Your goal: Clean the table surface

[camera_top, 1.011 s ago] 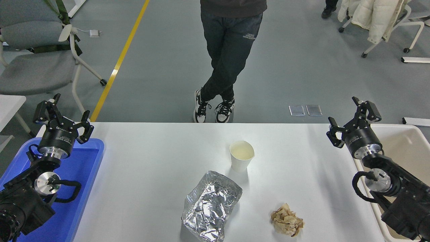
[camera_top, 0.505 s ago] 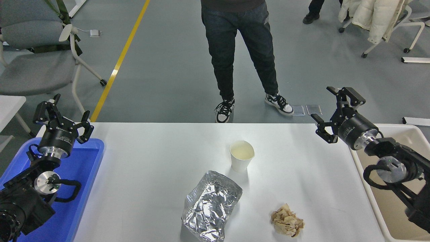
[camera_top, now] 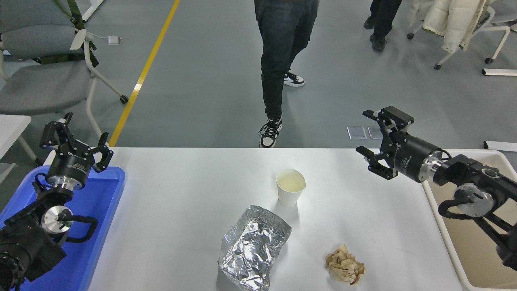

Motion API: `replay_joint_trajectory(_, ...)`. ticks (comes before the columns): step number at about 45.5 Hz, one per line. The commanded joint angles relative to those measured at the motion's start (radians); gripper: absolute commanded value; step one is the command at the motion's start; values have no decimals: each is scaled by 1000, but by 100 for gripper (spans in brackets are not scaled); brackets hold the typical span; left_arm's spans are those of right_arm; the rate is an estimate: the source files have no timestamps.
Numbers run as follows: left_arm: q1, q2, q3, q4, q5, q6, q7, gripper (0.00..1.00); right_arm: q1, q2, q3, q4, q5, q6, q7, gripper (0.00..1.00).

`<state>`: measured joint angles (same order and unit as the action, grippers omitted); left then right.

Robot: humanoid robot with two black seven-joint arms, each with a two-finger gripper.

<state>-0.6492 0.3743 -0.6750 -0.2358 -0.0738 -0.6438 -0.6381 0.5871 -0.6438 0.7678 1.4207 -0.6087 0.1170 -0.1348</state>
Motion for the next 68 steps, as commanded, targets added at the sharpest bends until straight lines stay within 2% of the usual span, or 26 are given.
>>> replay_joint_trajectory(1, -1, 0, 0, 0, 0, -2, 0, 100, 71, 6, -111, 38, -279, 24, -34, 100)
replay_joint_trajectory(6, -1, 0, 0, 0, 0, -2, 0, 100, 146, 47, -186, 29, -298, 41, -39, 100)
replay_joint_trajectory(16, -1, 0, 0, 0, 0, -2, 0, 100, 410, 72, -496, -15, -339, 53, -65, 99)
replay_joint_trajectory(30, -1, 0, 0, 0, 0, -2, 0, 100, 569, 260, -798, -229, -404, 50, -126, 97)
replay_joint_trajectory(38, -1, 0, 0, 0, 0, -3, 0, 100, 597, 343, -874, -339, -404, 39, -149, 97)
replay_joint_trajectory(45, -1, 0, 0, 0, 0, -3, 0, 100, 589, 418, -933, -479, -407, 38, -147, 90)
replay_joint_trajectory(50, -1, 0, 0, 1, 0, -5, 0, 100, 586, 454, -963, -503, -405, 26, -144, 90)
replay_joint_trajectory(52, -1, 0, 0, 0, 0, -5, 0, 100, 585, 455, -966, -503, -405, 20, -144, 92)
replay_joint_trajectory(54, -1, 0, 0, 0, 0, -5, 0, 100, 582, 458, -958, -503, -404, 15, -143, 98)
replay_joint_trajectory(68, -1, 0, 2, 1, 0, -7, 0, 100, 585, 515, -967, -562, -405, -5, -138, 98)
